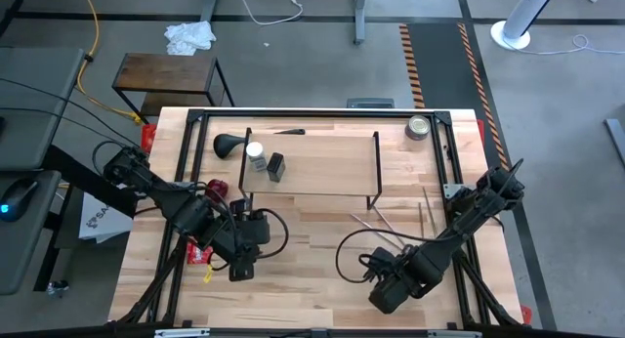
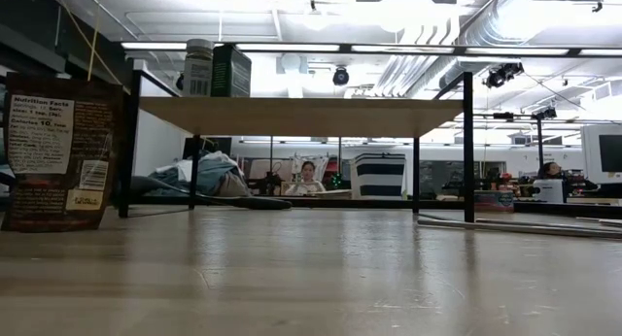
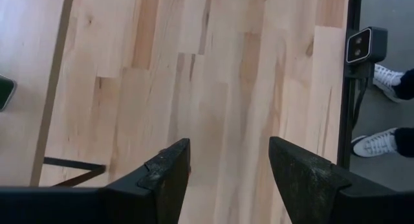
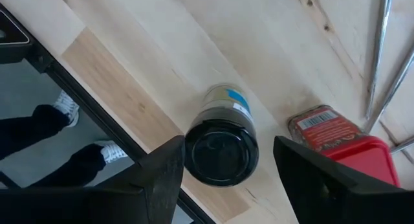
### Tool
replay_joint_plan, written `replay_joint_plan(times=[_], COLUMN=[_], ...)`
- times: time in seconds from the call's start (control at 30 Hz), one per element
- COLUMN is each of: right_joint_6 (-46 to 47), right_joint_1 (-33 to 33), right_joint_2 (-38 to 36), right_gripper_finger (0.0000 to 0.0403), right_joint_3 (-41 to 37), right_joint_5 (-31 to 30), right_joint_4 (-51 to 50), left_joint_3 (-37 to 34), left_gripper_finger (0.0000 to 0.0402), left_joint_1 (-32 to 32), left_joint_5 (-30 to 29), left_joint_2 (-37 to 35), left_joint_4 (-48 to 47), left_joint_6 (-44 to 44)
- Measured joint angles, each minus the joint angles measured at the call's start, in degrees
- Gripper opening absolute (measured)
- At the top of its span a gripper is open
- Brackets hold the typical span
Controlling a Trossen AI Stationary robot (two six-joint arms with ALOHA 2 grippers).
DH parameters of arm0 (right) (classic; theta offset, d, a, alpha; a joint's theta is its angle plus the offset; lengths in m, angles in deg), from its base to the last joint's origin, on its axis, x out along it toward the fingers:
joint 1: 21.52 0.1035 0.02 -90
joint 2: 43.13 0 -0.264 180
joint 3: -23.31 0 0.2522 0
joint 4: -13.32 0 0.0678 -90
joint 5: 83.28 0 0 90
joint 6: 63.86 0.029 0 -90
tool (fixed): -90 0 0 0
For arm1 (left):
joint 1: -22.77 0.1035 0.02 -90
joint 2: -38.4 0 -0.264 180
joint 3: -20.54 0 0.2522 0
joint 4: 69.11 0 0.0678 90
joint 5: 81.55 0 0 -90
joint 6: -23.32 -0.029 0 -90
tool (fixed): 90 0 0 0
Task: Shelf spices
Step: Put the red seasoning can on the shelf
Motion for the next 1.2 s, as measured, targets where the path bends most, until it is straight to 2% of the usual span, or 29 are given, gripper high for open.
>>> replay_joint_plan(times=[0.23, 0.33, 0.6, 0.77, 0.9, 1.03, 1.2], right_joint_6=[-0.1, -3.5, -4.1, -10.1, -12.8, -14.8, -15.2], right_joint_1=[0.0, 0.0, 4.3, 6.6, 6.5, 5.5, 5.3], right_joint_2=[0.2, 0.1, -3.8, -4.1, -4.3, -6.3, -9.8], right_gripper_finger=[0.0233, 0.0233, 0.0233, 0.0233, 0.0233, 0.0233, 0.0233], right_joint_3=[0.0, 0.0, 0.0, -1.2, -6.4, -11.3, -13.5], right_joint_5=[-0.1, 0.2, 1.5, 1.8, 2.4, 2.9, -0.5], right_joint_4=[-0.1, -1.1, -19.5, -17.8, -16.5, -9.7, -6.8], left_joint_3=[0.0, 0.0, 0.0, 0.0, 0.0, 0.0, 0.0], left_gripper_finger=[0.0204, 0.0204, 0.0204, 0.0204, 0.0204, 0.0204, 0.0204], left_joint_1=[0.1, 0.1, 0.2, 0.2, 0.3, 0.7, 1.3], left_joint_5=[0.0, 0.0, -0.1, -0.2, -0.2, -0.1, 0.3], left_joint_2=[0.0, 0.0, 0.0, 0.0, 0.0, 0.0, 0.0], left_joint_4=[0.0, 0.0, 0.0, 0.0, 0.4, 1.3, 1.3], left_joint_6=[0.0, 0.0, -0.2, -0.2, -0.2, -0.1, 0.5])
